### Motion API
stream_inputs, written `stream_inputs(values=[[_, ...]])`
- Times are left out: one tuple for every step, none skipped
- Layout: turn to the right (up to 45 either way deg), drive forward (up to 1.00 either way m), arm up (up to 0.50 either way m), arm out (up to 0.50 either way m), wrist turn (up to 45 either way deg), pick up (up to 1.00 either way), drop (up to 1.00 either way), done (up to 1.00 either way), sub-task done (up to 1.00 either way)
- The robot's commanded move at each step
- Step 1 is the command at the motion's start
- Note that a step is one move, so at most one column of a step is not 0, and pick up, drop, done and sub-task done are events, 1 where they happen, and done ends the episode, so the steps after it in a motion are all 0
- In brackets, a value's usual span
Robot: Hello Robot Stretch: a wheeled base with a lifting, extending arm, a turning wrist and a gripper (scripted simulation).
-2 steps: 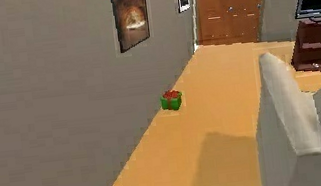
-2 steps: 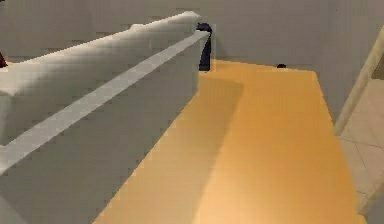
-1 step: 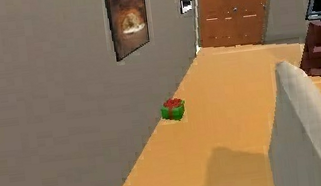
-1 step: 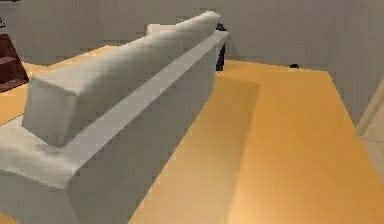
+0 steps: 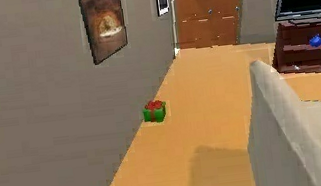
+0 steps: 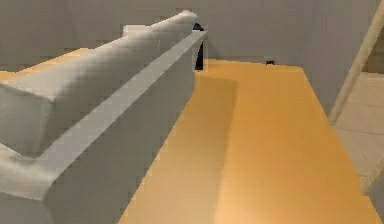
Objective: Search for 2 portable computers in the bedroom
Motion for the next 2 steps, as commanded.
stream_inputs(values=[[0.0,0.30,0.00,0.00,0.0,0.00,0.00,0.00,0.00],[9.0,0.00,0.00,0.00,0.0,0.00,0.00,0.00,0.00]])
